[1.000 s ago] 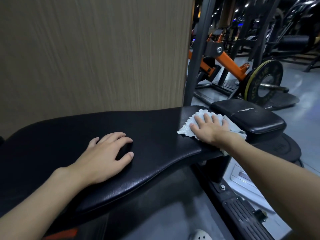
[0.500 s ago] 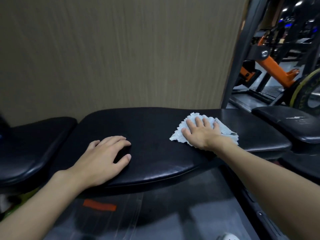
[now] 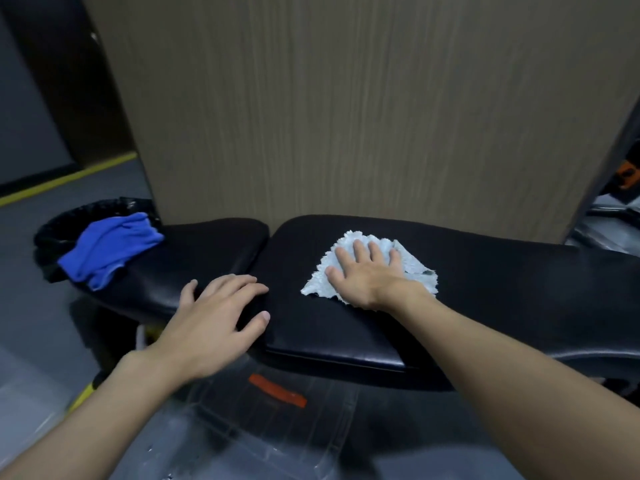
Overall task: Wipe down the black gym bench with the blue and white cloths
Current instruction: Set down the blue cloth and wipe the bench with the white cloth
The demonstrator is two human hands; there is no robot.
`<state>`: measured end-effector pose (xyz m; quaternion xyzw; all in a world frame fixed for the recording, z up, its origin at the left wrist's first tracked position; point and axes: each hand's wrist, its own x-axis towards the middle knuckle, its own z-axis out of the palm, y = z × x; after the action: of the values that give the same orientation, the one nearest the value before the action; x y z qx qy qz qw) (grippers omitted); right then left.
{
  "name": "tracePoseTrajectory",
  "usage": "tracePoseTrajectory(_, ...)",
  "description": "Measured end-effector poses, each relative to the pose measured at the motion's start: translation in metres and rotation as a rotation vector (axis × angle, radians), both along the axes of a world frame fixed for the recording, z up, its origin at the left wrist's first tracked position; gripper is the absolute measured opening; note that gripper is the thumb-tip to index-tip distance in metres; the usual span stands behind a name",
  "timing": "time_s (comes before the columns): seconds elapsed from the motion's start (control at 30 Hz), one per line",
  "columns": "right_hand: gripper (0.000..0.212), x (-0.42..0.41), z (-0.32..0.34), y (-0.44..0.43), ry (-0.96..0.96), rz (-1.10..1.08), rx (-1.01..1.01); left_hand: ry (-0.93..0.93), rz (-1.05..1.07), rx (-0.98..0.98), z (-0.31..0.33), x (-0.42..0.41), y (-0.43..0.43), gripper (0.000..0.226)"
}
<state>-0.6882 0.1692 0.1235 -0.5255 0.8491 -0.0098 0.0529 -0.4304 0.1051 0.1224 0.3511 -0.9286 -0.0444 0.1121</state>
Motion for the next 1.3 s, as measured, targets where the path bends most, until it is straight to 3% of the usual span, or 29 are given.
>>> tracePoseTrajectory(0.3,0.064,0.068,0.001,-0.053,-0.029,0.189,-0.002,0.113,0.037,0.065,-0.017,0.023,-0.009,0.078)
tracePoseTrajectory(0.5,0.06,0.082,-0.002,-0.037,-0.062,0.377,-0.025,0.144,0.058,0.154,-0.009,0.019,-0.002,0.048)
tracePoseTrajectory(0.6,0.058,0.074,-0.001,-0.014,-0.07,0.407,-0.043,0.163,0.072,0.166,-0.004,0.011,0.006,0.052)
tracePoseTrajectory(0.8,0.058,0.04,-0.001,0.032,-0.078,0.338,-0.055,0.067,0.005,0.099,-0.006,-0.013,0.025,0.081)
tracePoseTrajectory(0.97,0.058,0.001,-0.001,0.08,-0.08,0.231,-0.063,0.026,-0.088,0.059,0.003,-0.051,0.052,0.082)
tracePoseTrajectory(1.3,0.058,-0.084,0.0,0.173,-0.07,-0.005,-0.098,-0.031,-0.292,0.055,0.011,-0.14,0.099,0.049)
